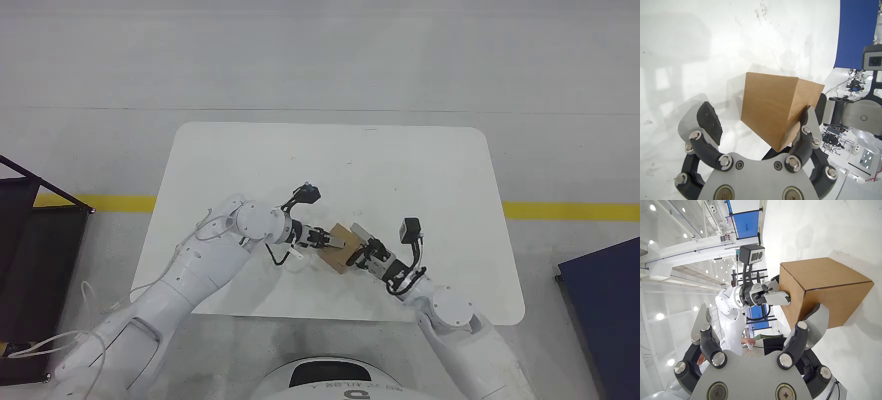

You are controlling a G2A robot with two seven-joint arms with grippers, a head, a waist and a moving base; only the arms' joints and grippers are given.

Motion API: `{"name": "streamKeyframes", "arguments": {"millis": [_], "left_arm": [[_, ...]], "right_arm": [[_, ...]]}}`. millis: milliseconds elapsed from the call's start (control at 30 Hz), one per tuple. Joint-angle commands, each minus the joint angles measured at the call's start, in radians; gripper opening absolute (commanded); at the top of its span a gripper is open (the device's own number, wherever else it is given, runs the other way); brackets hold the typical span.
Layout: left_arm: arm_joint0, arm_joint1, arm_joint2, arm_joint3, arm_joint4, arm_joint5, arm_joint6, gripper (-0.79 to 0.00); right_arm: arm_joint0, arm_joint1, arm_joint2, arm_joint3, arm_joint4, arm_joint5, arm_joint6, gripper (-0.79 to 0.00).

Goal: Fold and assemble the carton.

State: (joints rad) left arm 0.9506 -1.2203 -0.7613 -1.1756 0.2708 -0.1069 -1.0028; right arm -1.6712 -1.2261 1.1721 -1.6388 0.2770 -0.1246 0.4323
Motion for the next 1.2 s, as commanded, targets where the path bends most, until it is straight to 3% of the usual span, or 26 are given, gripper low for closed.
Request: {"name": "streamKeyframes", "arguments": {"millis": [0, 400, 833, 1167], "left_arm": [[0.002, -0.001, -0.003, 0.003, -0.012, -0.003, 0.004, 0.000], [0.030, 0.008, -0.047, -0.006, -0.068, -0.018, 0.018, 0.000], [0.068, 0.037, -0.135, -0.064, -0.066, -0.003, 0.039, 0.000], [0.081, 0.045, -0.147, -0.157, -0.047, -0.001, 0.036, 0.000]], "right_arm": [[0.005, -0.001, -0.005, 0.005, 0.000, 0.003, 0.000, 0.000], [0.012, 0.000, -0.009, -0.006, -0.005, 0.001, -0.007, 0.000], [-0.004, 0.006, 0.010, -0.044, -0.060, 0.011, -0.043, -0.003], [0.006, 0.004, 0.006, 0.005, -0.041, 0.020, -0.053, -0.037]]}}
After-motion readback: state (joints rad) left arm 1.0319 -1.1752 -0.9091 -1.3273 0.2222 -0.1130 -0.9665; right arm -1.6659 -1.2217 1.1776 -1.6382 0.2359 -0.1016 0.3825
